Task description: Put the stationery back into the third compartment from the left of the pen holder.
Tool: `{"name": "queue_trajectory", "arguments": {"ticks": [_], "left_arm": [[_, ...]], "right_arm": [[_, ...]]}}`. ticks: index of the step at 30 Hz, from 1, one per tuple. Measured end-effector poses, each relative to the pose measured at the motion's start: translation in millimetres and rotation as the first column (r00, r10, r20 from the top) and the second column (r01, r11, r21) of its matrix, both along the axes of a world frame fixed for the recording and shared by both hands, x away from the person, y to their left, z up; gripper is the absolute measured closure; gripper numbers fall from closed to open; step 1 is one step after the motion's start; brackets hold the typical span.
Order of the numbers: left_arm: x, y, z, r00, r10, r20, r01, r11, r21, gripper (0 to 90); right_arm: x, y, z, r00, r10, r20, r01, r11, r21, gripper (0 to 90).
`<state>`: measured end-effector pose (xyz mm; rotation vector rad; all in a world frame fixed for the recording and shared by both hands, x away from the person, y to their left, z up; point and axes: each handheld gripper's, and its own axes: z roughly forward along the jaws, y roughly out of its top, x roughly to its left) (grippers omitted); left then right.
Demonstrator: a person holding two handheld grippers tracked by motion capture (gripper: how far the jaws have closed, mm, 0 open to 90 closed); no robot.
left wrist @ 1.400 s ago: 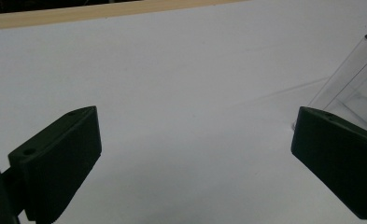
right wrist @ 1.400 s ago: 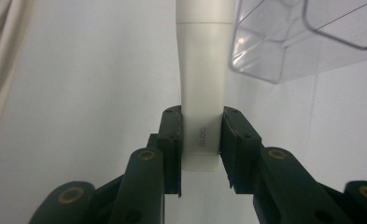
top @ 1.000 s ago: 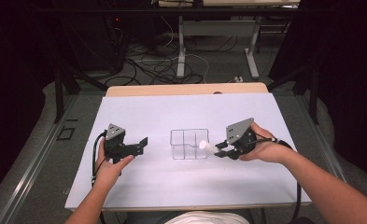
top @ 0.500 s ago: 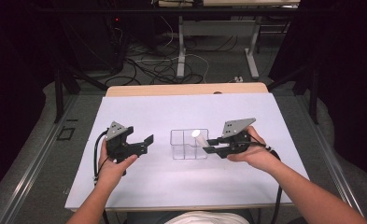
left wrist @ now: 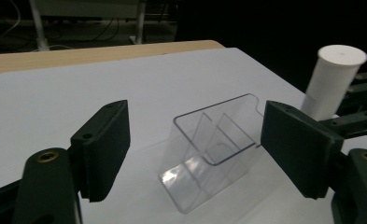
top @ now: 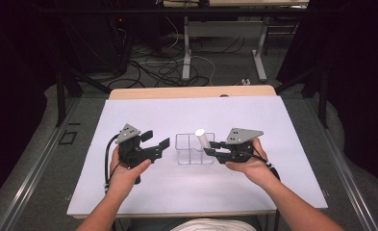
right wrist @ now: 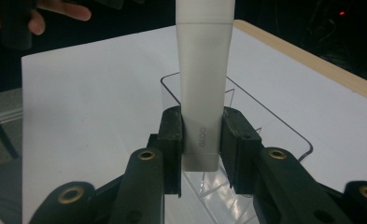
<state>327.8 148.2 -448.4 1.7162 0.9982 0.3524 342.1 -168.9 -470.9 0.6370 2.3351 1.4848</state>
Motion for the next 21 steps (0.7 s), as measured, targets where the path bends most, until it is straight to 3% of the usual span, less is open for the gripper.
{"name": "queue_trajectory", "arguments": {"ticks": [8,13,18,21], "left_arm": [[-2.2,-36.1,5.1,0.9950,-0.099,0.013,0.100,0.9948,-0.020,27.2],[-2.8,-56.6,4.1,0.9889,-0.149,-0.001,0.149,0.9887,0.019,30.2],[-2.4,-70.9,0.3,0.9839,-0.178,-0.006,0.178,0.9837,-0.021,34.9],[0.0,-78.2,-2.2,0.9785,-0.204,-0.032,0.202,0.9777,-0.060,38.0]], "right_arm": [[-6.1,-0.4,-6.4,0.9992,-0.040,-0.001,0.040,0.999,0.025,71.2],[-7.9,-1.8,-7.7,0.9988,-0.050,0.003,0.050,0.999,0.019,71.2],[-7.4,-4.3,-8.6,0.9985,-0.054,-0.002,0.054,0.998,0.013,71.2],[-7.7,-4.4,-10.1,0.9987,-0.050,0.002,0.050,0.998,0.023,71.2]]}}
